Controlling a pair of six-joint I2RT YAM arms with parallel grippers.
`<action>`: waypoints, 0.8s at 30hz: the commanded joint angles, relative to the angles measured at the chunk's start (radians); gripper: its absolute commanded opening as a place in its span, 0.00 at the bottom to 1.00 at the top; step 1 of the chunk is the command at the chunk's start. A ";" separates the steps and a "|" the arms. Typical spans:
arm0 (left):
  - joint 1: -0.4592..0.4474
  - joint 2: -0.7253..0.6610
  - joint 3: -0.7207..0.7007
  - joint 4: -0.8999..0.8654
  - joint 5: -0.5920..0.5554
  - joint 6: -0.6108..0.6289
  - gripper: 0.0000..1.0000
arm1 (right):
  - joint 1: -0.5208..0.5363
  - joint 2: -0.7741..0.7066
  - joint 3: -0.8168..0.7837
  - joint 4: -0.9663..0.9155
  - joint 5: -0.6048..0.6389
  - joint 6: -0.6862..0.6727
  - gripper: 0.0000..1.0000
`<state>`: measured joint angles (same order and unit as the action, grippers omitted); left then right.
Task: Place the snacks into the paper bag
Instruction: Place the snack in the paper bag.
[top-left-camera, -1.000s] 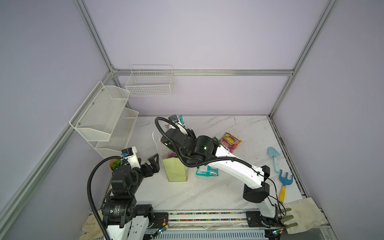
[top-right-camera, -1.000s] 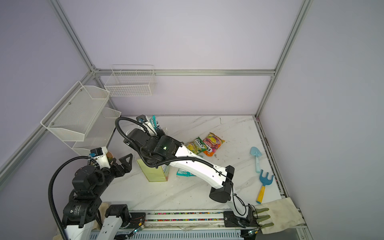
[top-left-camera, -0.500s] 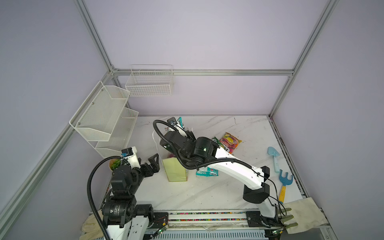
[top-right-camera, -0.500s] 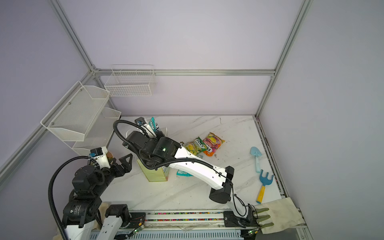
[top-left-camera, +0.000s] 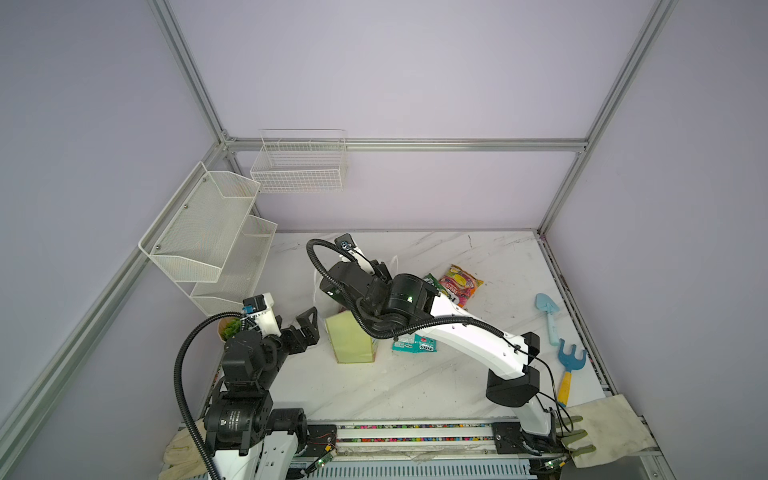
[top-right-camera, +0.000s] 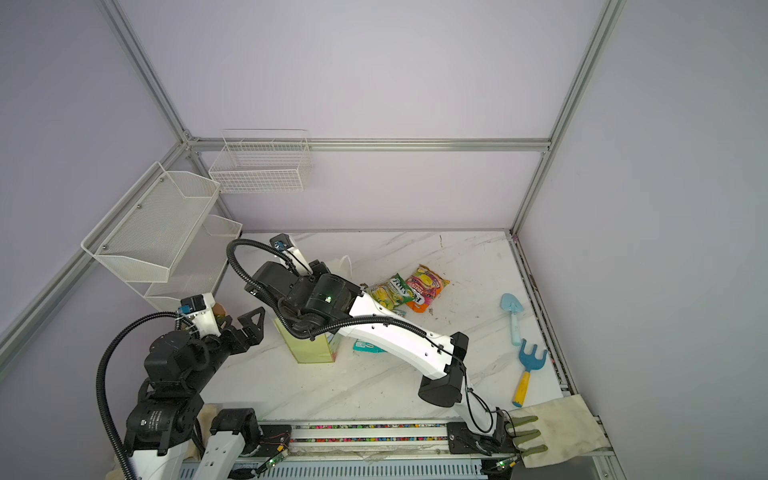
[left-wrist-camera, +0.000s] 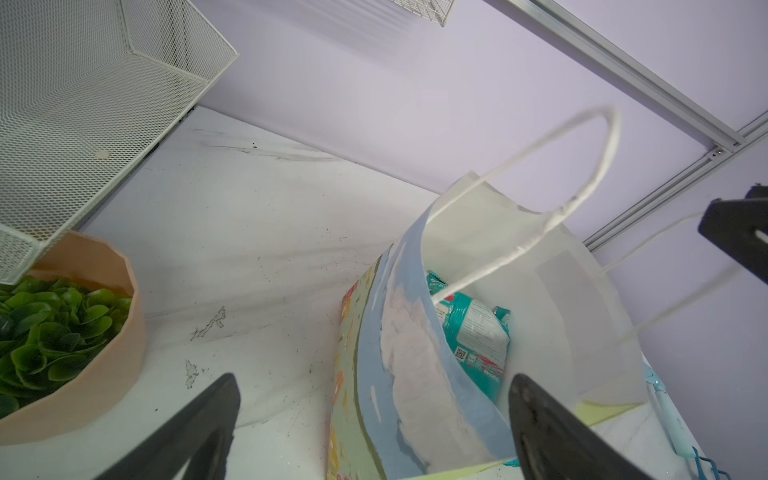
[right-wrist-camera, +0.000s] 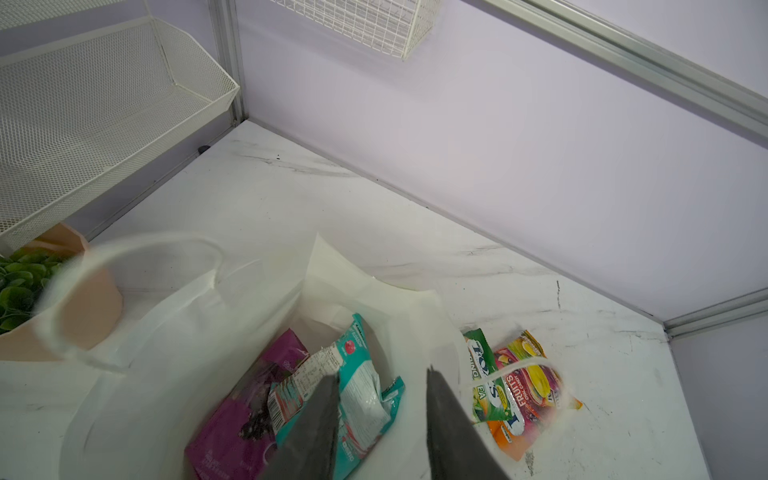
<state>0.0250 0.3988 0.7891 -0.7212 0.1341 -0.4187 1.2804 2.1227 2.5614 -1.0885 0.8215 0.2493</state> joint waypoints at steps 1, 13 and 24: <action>-0.003 -0.003 -0.036 0.029 -0.001 -0.003 1.00 | 0.005 -0.041 -0.008 0.010 0.003 0.010 0.38; -0.004 -0.005 -0.036 0.029 -0.002 -0.004 1.00 | 0.006 -0.140 -0.085 0.117 -0.059 0.032 0.50; -0.005 -0.009 -0.036 0.029 -0.002 -0.005 1.00 | -0.187 -0.423 -0.416 0.171 -0.159 0.287 0.70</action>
<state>0.0250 0.3988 0.7891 -0.7212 0.1333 -0.4191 1.2030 1.7779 2.2391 -0.9356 0.7349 0.4122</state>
